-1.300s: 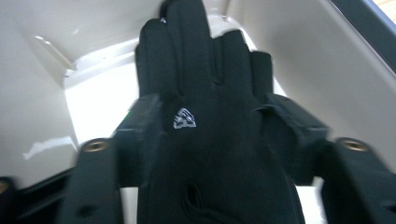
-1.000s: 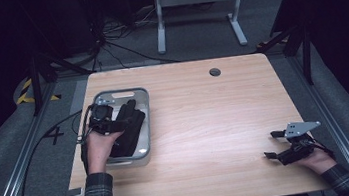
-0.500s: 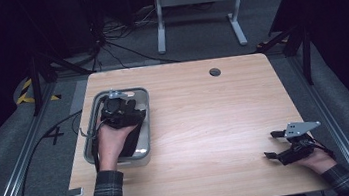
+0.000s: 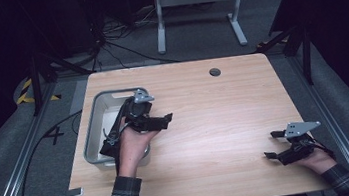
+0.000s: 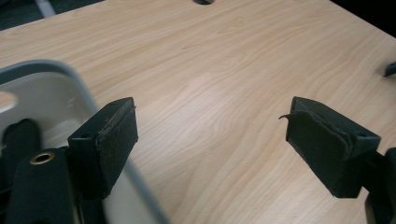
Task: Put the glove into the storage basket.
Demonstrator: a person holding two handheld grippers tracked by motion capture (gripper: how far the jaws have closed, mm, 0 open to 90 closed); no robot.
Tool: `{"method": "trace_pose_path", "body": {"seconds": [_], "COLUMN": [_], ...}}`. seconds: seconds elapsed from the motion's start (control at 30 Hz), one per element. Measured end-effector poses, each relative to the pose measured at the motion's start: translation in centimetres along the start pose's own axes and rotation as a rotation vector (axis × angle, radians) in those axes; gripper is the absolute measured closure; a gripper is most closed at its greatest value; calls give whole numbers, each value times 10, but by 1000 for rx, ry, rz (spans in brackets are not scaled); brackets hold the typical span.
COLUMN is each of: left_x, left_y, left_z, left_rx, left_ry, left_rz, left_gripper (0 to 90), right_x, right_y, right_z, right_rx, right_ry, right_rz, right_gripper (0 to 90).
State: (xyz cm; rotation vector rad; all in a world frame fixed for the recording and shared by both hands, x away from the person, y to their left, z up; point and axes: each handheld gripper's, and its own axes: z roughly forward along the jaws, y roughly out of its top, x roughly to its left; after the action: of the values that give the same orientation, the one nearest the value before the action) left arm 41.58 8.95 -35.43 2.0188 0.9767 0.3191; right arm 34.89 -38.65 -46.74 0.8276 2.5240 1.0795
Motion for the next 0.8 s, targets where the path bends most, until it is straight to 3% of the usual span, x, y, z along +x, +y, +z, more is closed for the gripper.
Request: {"method": "trace_pose_path", "body": {"seconds": [0.5,0.8], "left_x": [-64,-87], "left_y": [-12,-33], "left_z": [41,72], "left_rx": [26,88], "left_ry": [-132,-194], "left_rz": [75,126], "left_gripper": [181,178], "right_x": [0,0], "right_y": [0,0], "right_z": [0,0], "right_rx": [0,0], "right_ry": [0,0], "right_rz": [0,0], "right_gripper": [147,147]}}
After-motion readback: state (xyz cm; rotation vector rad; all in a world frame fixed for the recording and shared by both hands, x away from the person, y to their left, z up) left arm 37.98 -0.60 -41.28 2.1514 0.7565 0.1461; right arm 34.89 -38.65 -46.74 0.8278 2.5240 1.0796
